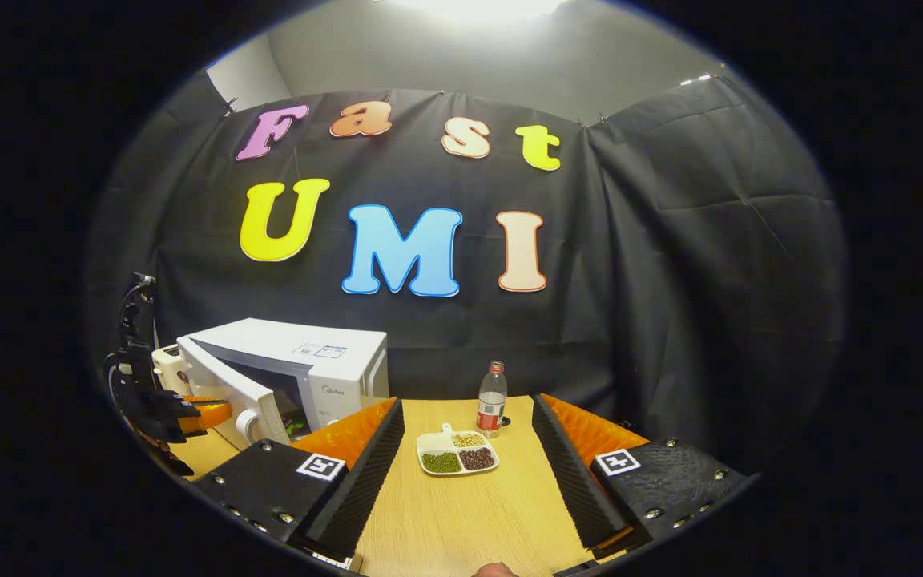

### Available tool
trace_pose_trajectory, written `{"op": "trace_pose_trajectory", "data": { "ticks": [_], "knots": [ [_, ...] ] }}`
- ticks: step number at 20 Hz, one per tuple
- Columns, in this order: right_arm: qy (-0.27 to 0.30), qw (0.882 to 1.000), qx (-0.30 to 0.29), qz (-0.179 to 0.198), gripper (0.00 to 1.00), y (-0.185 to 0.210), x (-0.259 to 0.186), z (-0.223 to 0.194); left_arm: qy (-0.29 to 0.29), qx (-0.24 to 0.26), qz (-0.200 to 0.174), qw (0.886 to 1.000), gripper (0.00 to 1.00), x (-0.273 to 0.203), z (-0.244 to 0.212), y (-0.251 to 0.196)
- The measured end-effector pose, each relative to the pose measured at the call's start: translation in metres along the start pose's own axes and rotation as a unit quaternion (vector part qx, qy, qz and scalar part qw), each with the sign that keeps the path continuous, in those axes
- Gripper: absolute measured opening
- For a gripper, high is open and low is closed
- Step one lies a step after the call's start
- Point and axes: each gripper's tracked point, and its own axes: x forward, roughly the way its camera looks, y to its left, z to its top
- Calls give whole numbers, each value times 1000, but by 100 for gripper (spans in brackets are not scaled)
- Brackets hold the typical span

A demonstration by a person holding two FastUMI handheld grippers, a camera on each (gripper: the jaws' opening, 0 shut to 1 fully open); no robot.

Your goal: Open the microwave oven with the left hand, put the food in, and close the microwave oven.

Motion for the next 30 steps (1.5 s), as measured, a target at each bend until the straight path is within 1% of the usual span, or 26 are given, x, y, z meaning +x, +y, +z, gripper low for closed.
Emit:
{"op": "trace_pose_trajectory", "data": {
  "ticks": [2,4,5,9,11,12,13,14,15,16,17,18,19,21,24,27,30],
  "knots": [
    [5,1000,0,-8,97,-2,-4,-2,0,8,-6,1000,7,14,4,0],
    [7,1000,-5,-18,98,-5,-2,-1,-5,11,-3,1000,8,27,9,3],
    [8,1000,-6,-20,98,-4,0,-1,-6,9,-2,1000,10,35,11,4],
    [19,999,-22,-16,98,1,12,1,-7,-1,4,1000,8,63,15,9],
    [19,999,-30,-10,96,9,20,5,-7,-15,-1,1000,7,64,12,6],
    [18,999,-29,-7,96,12,20,7,-8,-14,3,1000,7,65,11,8],
    [19,999,-27,0,95,18,21,9,-15,-13,6,1000,10,67,14,8],
    [19,999,-26,7,95,24,21,10,-23,-6,16,1000,10,73,18,12],
    [18,999,-26,13,95,29,23,12,-15,-12,2,1000,10,80,12,6],
    [18,999,-24,21,95,34,23,14,-10,-11,4,1000,7,77,11,2],
    [18,999,-20,29,95,40,23,16,-9,-5,10,1000,7,77,14,2],
    [17,999,-16,39,95,46,21,19,-10,4,21,1000,7,72,19,3],
    [12,999,-11,48,95,52,19,23,-22,5,26,999,11,65,29,3],
    [3,998,-4,67,95,60,16,31,-43,-1,20,999,7,43,51,-7],
    [-10,995,5,94,95,67,3,40,-69,-6,32,997,7,-3,70,-10],
    [-25,994,8,111,95,61,-15,47,-82,-16,50,995,7,-49,81,-10],
    [-31,992,17,122,95,55,-34,48,-98,-12,71,993,7,-91,94,-10]
  ]
}}
